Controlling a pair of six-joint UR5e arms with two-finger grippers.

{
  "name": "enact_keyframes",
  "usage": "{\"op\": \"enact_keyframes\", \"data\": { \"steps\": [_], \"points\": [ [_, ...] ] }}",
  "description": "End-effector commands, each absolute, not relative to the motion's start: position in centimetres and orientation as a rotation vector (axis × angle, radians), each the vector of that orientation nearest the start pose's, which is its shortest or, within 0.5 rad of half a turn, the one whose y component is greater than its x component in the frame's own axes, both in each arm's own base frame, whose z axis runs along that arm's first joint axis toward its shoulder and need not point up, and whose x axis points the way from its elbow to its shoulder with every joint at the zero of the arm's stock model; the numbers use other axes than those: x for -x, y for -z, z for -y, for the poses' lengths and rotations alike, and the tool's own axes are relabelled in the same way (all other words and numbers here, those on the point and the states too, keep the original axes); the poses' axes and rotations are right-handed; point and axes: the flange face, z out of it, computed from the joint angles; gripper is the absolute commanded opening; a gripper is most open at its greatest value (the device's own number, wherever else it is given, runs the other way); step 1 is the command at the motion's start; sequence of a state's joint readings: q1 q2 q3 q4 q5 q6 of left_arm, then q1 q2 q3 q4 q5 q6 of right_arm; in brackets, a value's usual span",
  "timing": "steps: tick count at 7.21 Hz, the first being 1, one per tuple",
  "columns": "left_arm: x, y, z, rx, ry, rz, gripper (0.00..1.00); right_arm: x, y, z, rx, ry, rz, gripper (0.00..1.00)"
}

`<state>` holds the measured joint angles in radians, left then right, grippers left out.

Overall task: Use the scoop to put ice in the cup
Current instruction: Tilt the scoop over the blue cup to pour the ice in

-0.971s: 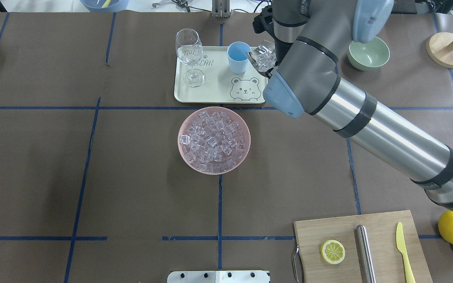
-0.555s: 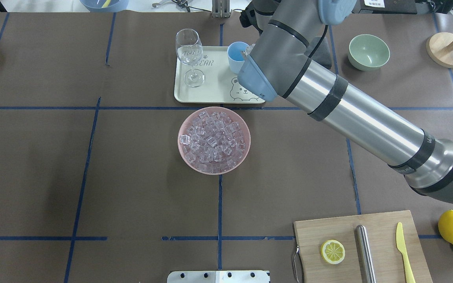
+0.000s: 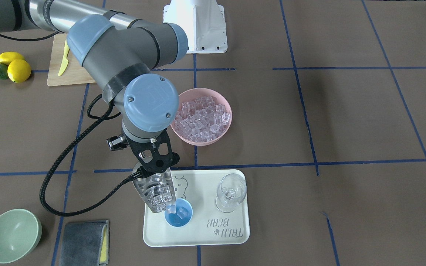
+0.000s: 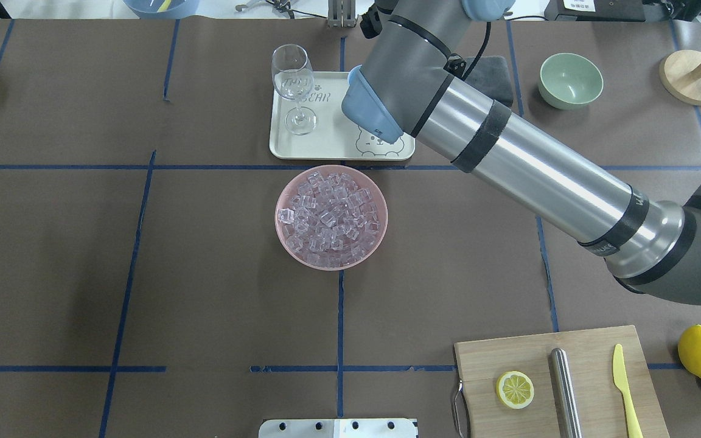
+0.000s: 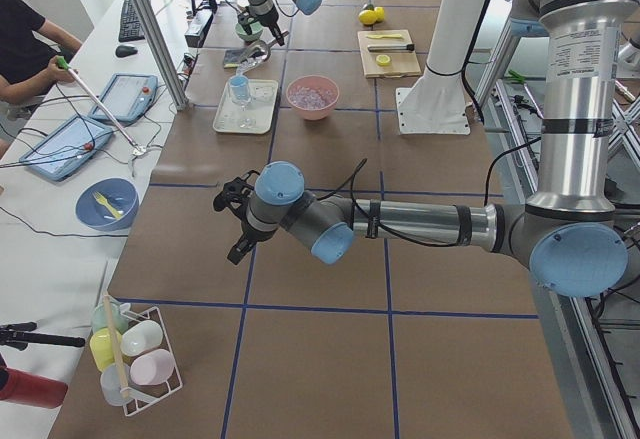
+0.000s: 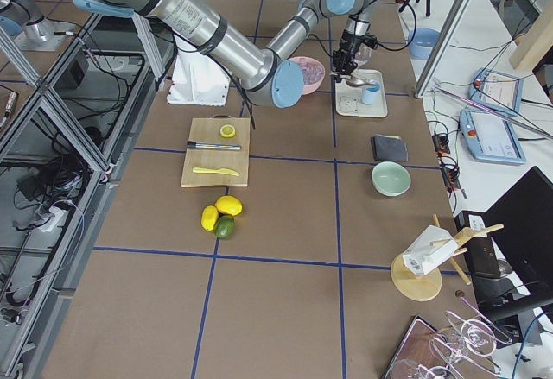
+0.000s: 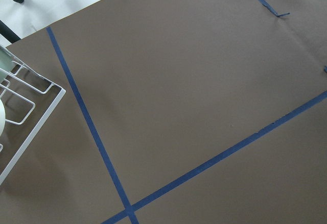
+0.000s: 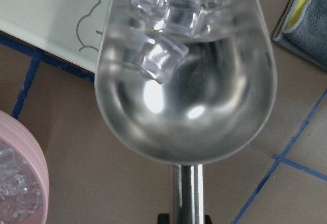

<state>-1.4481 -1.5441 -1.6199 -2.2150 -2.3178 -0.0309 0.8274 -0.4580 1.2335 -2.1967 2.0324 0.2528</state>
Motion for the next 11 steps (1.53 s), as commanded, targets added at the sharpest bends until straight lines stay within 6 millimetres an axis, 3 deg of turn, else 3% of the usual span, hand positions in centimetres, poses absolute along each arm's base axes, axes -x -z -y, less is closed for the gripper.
{"op": "enact_keyframes", "data": {
  "steps": [1, 4, 6, 7, 9, 10, 11],
  "points": [
    [0.3, -57.5, 50.8, -0.578, -0.333, -0.767, 1.0, 46.6, -14.6, 63.4, 0.118, 0.524, 0.445, 0.0],
    [0.3, -57.3, 50.9, -0.581, -0.335, -0.768, 1.0, 48.0, -12.7, 62.2, 0.125, 0.574, 0.367, 0.0],
    [0.3, -57.4, 50.8, -0.581, -0.335, -0.768, 1.0, 47.8, -12.0, 62.0, 0.116, 0.576, 0.372, 0.0],
    [0.3, -57.4, 50.8, -0.578, -0.333, -0.767, 1.0, 46.2, -11.3, 62.0, 0.111, 0.558, 0.372, 0.0],
    [0.4, -57.6, 50.7, -0.576, -0.332, -0.767, 1.0, 41.9, -13.3, 65.0, 0.138, 0.473, 0.381, 0.0],
    [0.3, -57.6, 50.7, -0.575, -0.331, -0.769, 1.0, 41.5, -14.4, 64.7, 0.146, 0.462, 0.382, 0.0],
    [0.4, -57.5, 50.8, -0.575, -0.331, -0.767, 1.0, 38.1, -16.2, 63.0, 0.104, 0.425, 0.428, 0.0]
  ]
}}
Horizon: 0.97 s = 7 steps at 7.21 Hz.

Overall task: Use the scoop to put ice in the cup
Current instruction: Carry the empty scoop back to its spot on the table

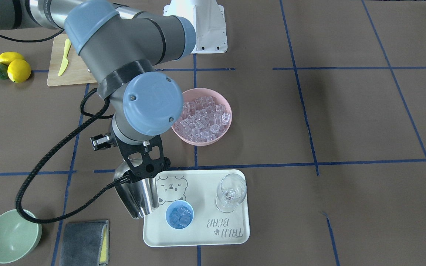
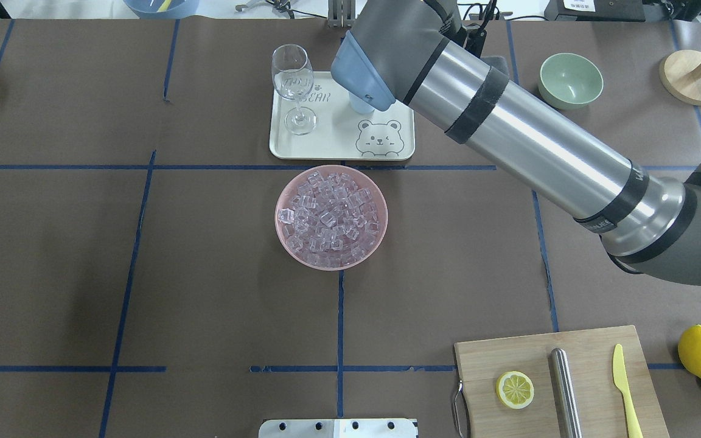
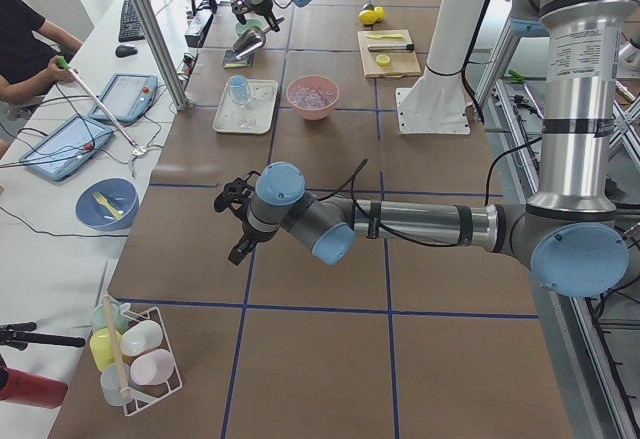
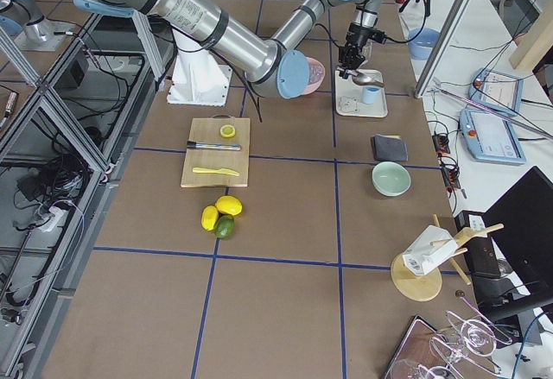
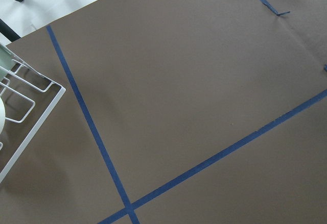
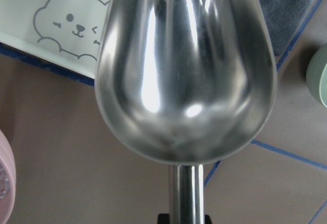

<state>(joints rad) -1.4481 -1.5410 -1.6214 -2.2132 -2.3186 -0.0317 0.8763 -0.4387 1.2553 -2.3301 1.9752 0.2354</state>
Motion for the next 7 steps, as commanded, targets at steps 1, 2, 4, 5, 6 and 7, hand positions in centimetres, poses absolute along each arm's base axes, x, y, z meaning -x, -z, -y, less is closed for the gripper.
{"op": "enact_keyframes", "data": {
  "steps": [1, 2, 4, 5, 6, 7],
  "points": [
    [0.4, -57.6, 50.7, -0.573, -0.33, -0.767, 1.0, 33.5, -20.5, 60.7, 0.134, 0.332, 0.535, 0.0],
    [0.4, -57.5, 50.7, -0.575, -0.331, -0.767, 1.0, 29.1, -22.7, 58.4, 0.128, 0.296, 0.595, 0.0],
    [0.4, -57.6, 50.6, -0.571, -0.328, -0.768, 1.0, 25.5, -27.0, 51.8, 0.177, 0.125, 0.601, 0.0],
    [0.4, -57.7, 50.7, -0.57, -0.328, -0.768, 1.0, 24.3, -28.3, 48.7, 0.203, 0.008, 0.602, 0.0],
    [0.3, -57.7, 50.7, -0.569, -0.328, -0.769, 1.0, 23.7, -30.2, 46.4, 0.19, -0.031, 0.62, 0.0],
    [0.3, -57.6, 50.8, -0.57, -0.327, -0.769, 1.0, 23.4, -33.9, 44.8, 0.186, -0.072, 0.633, 0.0]
  ]
}}
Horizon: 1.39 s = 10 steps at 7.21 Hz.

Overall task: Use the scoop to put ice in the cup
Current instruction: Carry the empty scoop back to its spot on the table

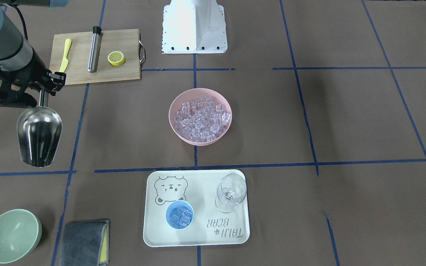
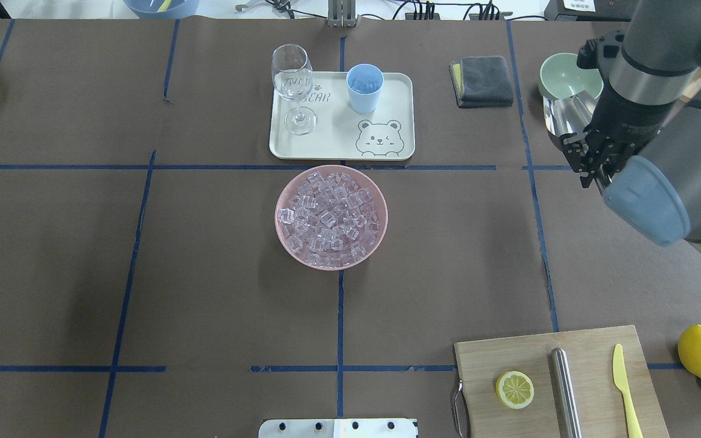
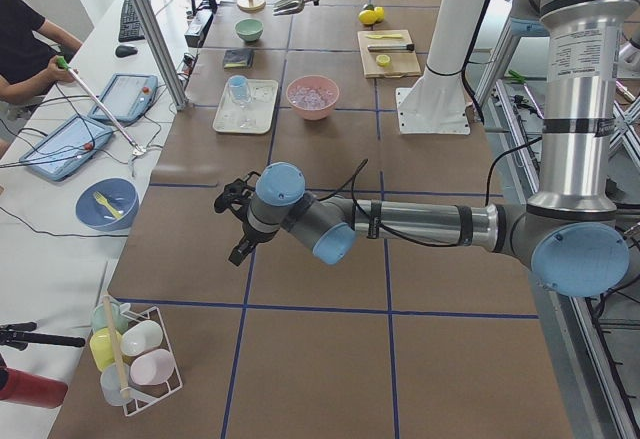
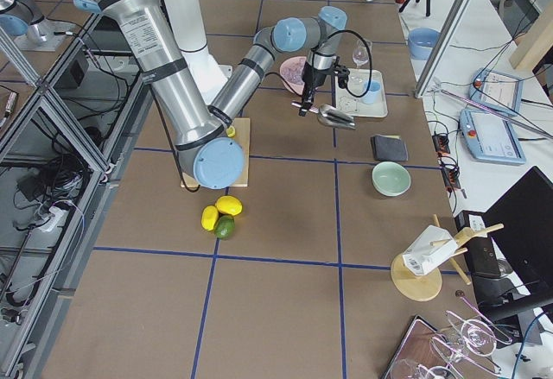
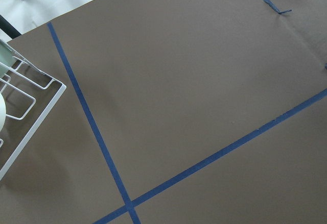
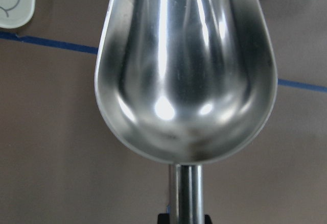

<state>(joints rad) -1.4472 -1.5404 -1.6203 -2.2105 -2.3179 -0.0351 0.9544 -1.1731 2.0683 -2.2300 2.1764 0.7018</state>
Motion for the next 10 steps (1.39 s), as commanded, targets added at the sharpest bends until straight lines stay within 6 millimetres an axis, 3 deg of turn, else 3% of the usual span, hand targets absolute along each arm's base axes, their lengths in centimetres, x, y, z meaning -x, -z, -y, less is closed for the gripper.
{"op": "enact_keyframes", "data": {
  "steps": [1, 3, 4, 6, 8, 10],
  "points": [
    [0.3, -57.8, 50.8, -0.565, -0.324, -0.77, 1.0, 23.7, -37.5, 43.0, 0.167, -0.099, 0.657, 0.0],
    [0.3, -58.1, 50.8, -0.558, -0.32, -0.768, 1.0, 24.2, -43.5, 39.1, 0.111, -0.104, 0.682, 0.0],
    [0.2, -58.2, 50.8, -0.556, -0.319, -0.769, 1.0, 24.5, -45.6, 37.2, 0.101, -0.097, 0.697, 0.0],
    [0.1, -58.3, 50.8, -0.554, -0.32, -0.77, 1.0, 28.1, -47.1, 35.4, 0.092, -0.069, 0.659, 0.0],
    [0.1, -58.3, 50.8, -0.554, -0.319, -0.768, 1.0, 29.7, -49.1, 35.0, 0.099, -0.062, 0.652, 0.0],
    [0.2, -58.3, 50.9, -0.554, -0.319, -0.765, 1.0, 30.0, -49.7, 35.1, 0.102, -0.062, 0.661, 0.0]
  ]
}}
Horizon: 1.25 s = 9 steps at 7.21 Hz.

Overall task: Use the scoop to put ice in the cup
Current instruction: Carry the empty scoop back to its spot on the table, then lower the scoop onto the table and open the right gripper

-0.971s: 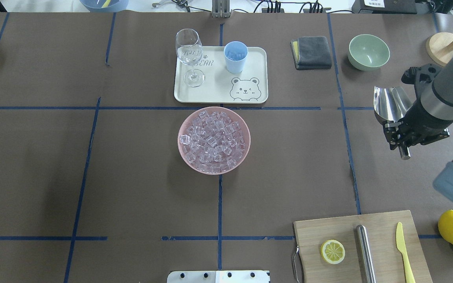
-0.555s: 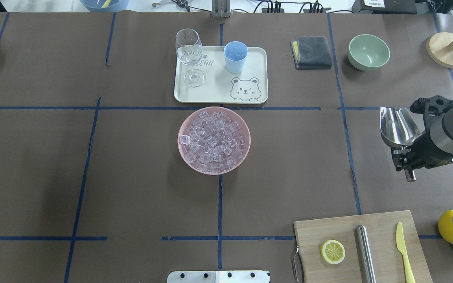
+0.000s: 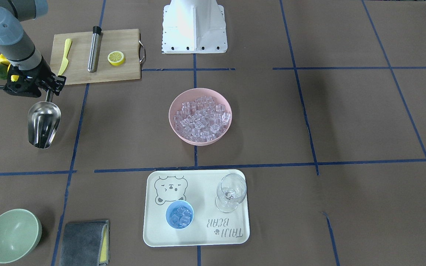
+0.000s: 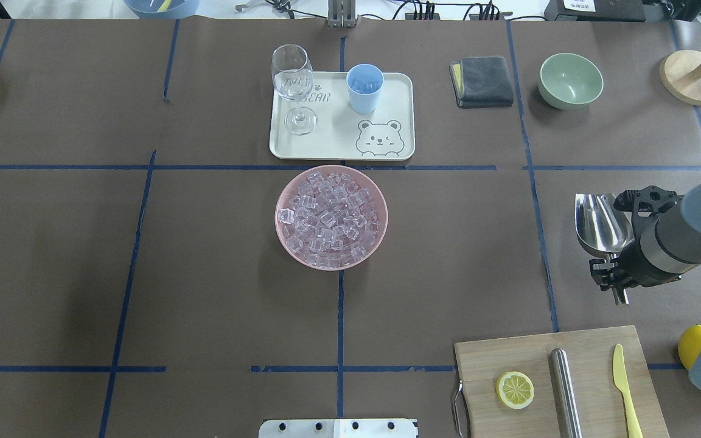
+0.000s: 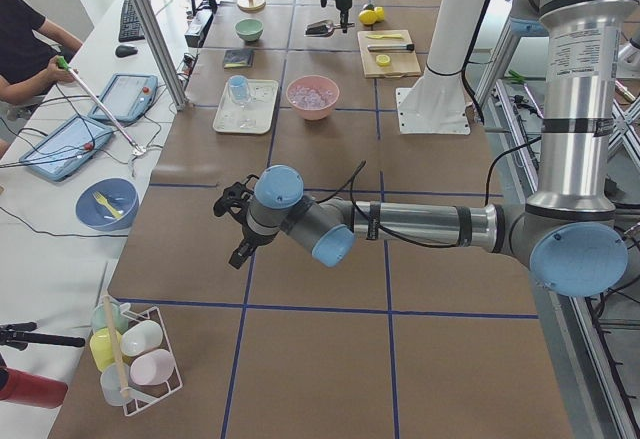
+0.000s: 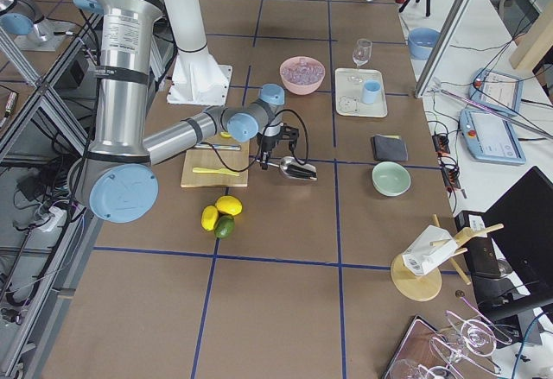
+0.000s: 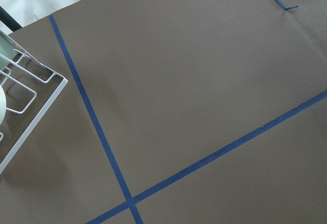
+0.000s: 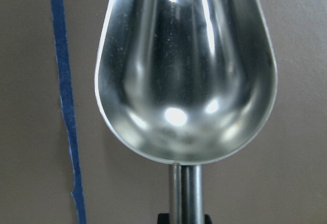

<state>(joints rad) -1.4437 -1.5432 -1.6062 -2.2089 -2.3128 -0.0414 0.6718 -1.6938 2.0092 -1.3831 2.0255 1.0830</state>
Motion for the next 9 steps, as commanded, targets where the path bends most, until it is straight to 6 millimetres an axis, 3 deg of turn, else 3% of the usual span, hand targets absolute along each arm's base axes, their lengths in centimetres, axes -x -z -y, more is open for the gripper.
{"op": "enact_keyframes", "data": {
  "steps": [1, 3, 4, 5, 6, 7, 9],
  "points": [
    [0.2, -58.3, 50.9, -0.554, -0.319, -0.765, 1.0, 30.0, -49.7, 35.0, 0.103, -0.057, 0.661, 0.0],
    [0.2, -58.3, 50.9, -0.556, -0.319, -0.764, 1.0, 30.2, -49.6, 35.0, 0.104, -0.053, 0.664, 0.0],
    [0.2, -58.2, 50.9, -0.557, -0.319, -0.764, 1.0, 30.2, -50.0, 35.0, 0.105, -0.044, 0.659, 0.1],
    [0.2, -58.2, 50.9, -0.557, -0.319, -0.764, 1.0, 30.4, -50.1, 35.1, 0.107, -0.044, 0.658, 0.41],
    [0.2, -58.1, 50.9, -0.559, -0.32, -0.764, 1.0, 30.4, -50.0, 35.2, 0.105, -0.044, 0.658, 0.93],
    [0.2, -58.1, 50.9, -0.559, -0.32, -0.765, 1.0, 30.5, -49.7, 35.3, 0.102, -0.05, 0.664, 1.0],
    [0.1, -58.1, 50.9, -0.557, -0.32, -0.767, 1.0, 30.4, -48.3, 35.3, 0.086, -0.035, 0.688, 1.0]
  ]
}}
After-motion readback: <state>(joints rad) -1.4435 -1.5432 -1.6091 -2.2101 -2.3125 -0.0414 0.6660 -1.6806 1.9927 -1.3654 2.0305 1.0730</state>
